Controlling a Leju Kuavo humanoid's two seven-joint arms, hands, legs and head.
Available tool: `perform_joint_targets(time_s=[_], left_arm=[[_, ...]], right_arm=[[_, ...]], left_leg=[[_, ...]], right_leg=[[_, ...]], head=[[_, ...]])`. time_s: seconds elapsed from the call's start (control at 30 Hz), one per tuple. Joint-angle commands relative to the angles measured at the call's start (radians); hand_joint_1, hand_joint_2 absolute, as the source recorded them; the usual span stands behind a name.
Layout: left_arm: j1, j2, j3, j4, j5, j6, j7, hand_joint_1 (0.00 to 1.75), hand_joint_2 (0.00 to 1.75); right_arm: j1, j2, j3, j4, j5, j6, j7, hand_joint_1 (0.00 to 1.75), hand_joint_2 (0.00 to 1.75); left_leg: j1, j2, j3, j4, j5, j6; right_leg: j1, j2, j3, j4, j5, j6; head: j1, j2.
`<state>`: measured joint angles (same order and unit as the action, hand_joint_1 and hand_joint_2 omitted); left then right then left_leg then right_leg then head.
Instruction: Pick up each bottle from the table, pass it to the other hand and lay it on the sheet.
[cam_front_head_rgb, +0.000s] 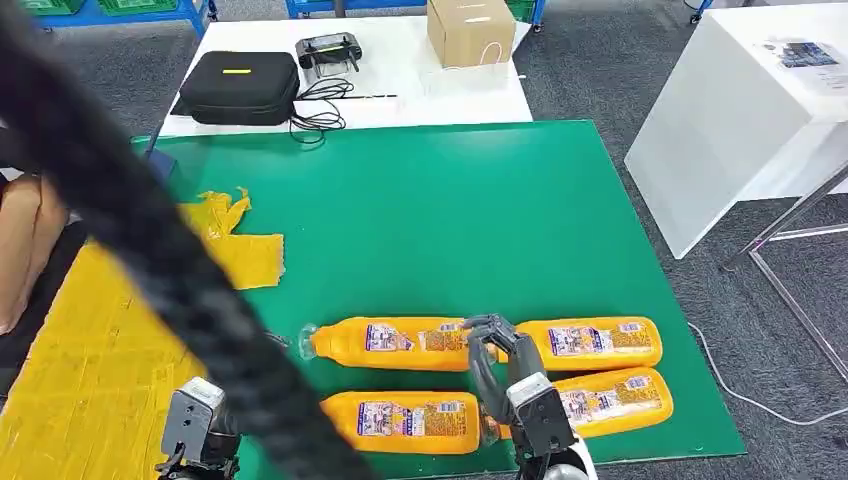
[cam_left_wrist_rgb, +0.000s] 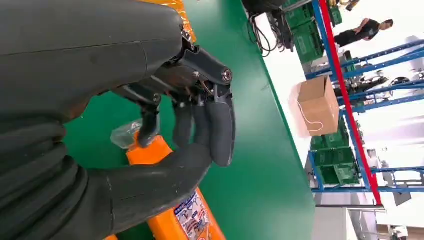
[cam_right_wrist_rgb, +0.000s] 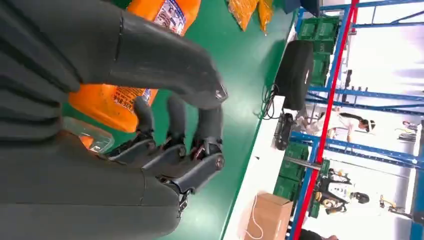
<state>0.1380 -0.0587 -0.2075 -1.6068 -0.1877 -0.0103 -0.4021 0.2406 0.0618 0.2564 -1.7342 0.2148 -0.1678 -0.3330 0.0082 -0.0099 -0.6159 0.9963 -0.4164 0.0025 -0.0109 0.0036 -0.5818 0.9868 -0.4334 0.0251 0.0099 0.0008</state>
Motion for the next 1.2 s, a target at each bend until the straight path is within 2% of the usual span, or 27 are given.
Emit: perform_joint_targets(time_s=[0.03,0.07,0.23,0.33,0.37,0.4,0.43,0.47,0.57,0.67,0.73,0.8,0.83,0.97,1.07,1.2], left_arm=[[-0.048,-0.019,-0.077,-0.039,-0.029,0.207,-0.094,1.75,1.75],[-0.048,-0.01,-0.084,-0.039,-0.025,0.215,-0.088,1.75,1.75],[-0.048,-0.002,-0.081,-0.016,-0.013,0.218,-0.087,1.75,1.75],[-0.048,-0.002,-0.081,-0.016,-0.013,0.218,-0.087,1.75,1.75],[-0.049,-0.001,-0.082,-0.014,-0.014,0.22,-0.085,1.75,1.75],[-0.05,-0.003,-0.081,-0.013,-0.016,0.225,-0.086,1.69,1.75],[-0.049,-0.012,-0.072,-0.012,-0.025,0.248,-0.09,0.0,1.75],[-0.049,-0.017,-0.073,-0.01,-0.033,0.266,-0.093,0.0,1.75],[-0.04,-0.011,-0.065,-0.016,-0.024,0.267,-0.086,0.0,1.75],[-0.017,-0.008,-0.045,-0.035,-0.022,0.263,-0.086,0.0,1.75],[-0.012,-0.007,-0.04,-0.04,-0.022,0.259,-0.087,0.0,1.75],[-0.008,-0.014,-0.029,-0.043,-0.025,0.255,-0.086,0.0,1.75],[-0.003,-0.018,-0.02,-0.047,-0.026,0.251,-0.085,0.0,1.75],[0.014,-0.024,0.003,-0.061,-0.033,0.239,-0.076,0.0,1.75],[0.024,-0.033,0.018,-0.065,-0.047,0.223,-0.068,0.0,1.75],[0.018,-0.042,0.022,-0.039,-0.062,0.215,-0.058,0.0,1.75]], right_arm=[[-0.13,0.071,0.1,0.062,0.004,-0.088,-0.189,1.75,1.75],[-0.132,0.061,0.103,0.061,0.0,-0.103,-0.182,1.75,1.75],[-0.122,0.043,0.084,0.049,0.0,-0.117,-0.182,1.75,1.75],[-0.122,0.043,0.084,0.049,0.0,-0.117,-0.182,1.75,1.75],[-0.12,0.044,0.083,0.047,0.007,-0.125,-0.187,1.75,1.75],[-0.119,0.044,0.081,0.045,0.018,-0.136,-0.19,1.45,1.75],[-0.117,0.043,0.078,0.044,0.041,-0.158,-0.187,0.23,1.75],[-0.115,0.037,0.077,0.044,0.088,-0.194,-0.171,0.0,1.75],[-0.115,-0.01,0.072,0.045,0.219,-0.245,-0.129,0.0,1.75],[-0.097,-0.074,0.031,0.034,0.334,-0.248,-0.075,0.0,1.75],[-0.092,-0.079,0.02,0.03,0.332,-0.24,-0.076,0.0,1.75],[-0.087,-0.101,0.01,0.029,0.413,-0.24,-0.051,0.0,1.75],[-0.078,-0.13,-0.003,0.026,0.463,-0.236,-0.026,0.0,1.75],[-0.053,-0.222,-0.085,0.036,0.576,-0.203,0.044,0.0,1.75],[-0.02,-0.271,-0.174,0.018,0.602,-0.171,0.057,0.0,1.75],[-0.002,-0.28,-0.285,0.012,0.619,-0.15,0.053,0.0,1.75]], left_leg=[[0.002,0.005,0.006,0.002,-0.004,0.0],[0.001,0.004,0.002,0.001,-0.002,0.0],[0.001,0.0,0.007,0.0,-0.001,0.0],[0.0,0.001,0.005,-0.001,0.0,0.0],[0.001,0.002,0.01,0.0,-0.003,0.0],[0.001,0.001,0.006,0.0,-0.001,0.0],[0.0,0.001,0.005,0.0,0.0,0.0],[0.001,0.001,0.007,0.0,-0.001,0.0],[0.0,0.001,0.006,0.0,-0.001,0.0],[0.0,0.0,0.006,-0.001,-0.001,0.001],[0.001,0.0,0.007,-0.001,-0.001,0.001],[0.002,0.001,0.011,0.0,-0.004,0.001],[0.0,0.0,0.007,0.0,-0.001,0.001],[0.0,-0.001,0.005,0.0,0.0,0.001],[-0.001,-0.002,0.005,0.0,-0.001,0.001],[-0.001,-0.003,0.006,0.001,-0.002,0.001]], right_leg=[[0.003,0.003,0.006,0.0,-0.002,-0.001],[0.001,0.003,0.002,0.0,0.0,-0.001],[0.001,-0.001,0.007,-0.001,-0.001,0.0],[0.0,0.0,0.004,-0.001,0.0,0.0],[0.002,0.001,0.01,-0.002,-0.002,-0.001],[0.001,0.0,0.006,-0.001,-0.001,0.0],[0.0,0.0,0.005,-0.001,0.0,0.0],[0.001,0.0,0.007,-0.001,-0.001,-0.001],[0.001,0.0,0.007,-0.001,-0.001,0.0],[0.001,0.0,0.006,-0.002,0.0,0.0],[0.001,-0.001,0.008,-0.002,-0.001,0.0],[0.002,0.0,0.012,-0.003,-0.002,0.0],[0.0,-0.001,0.007,-0.002,-0.001,0.0],[0.0,-0.002,0.006,-0.002,0.0,0.0],[0.0,-0.002,0.006,-0.002,-0.001,0.0],[0.0,-0.003,0.008,-0.002,-0.002,0.0]], head=[[0.0,0.0],[0.0,0.0],[0.0,0.0],[0.0,0.0],[0.0,0.0],[0.0,0.0],[0.0,0.0],[0.0,0.0],[0.0,0.0],[0.0,0.0],[0.0,0.0],[0.0,0.0],[0.0,0.0],[0.0,0.0],[0.0,0.0],[0.0,0.0]])
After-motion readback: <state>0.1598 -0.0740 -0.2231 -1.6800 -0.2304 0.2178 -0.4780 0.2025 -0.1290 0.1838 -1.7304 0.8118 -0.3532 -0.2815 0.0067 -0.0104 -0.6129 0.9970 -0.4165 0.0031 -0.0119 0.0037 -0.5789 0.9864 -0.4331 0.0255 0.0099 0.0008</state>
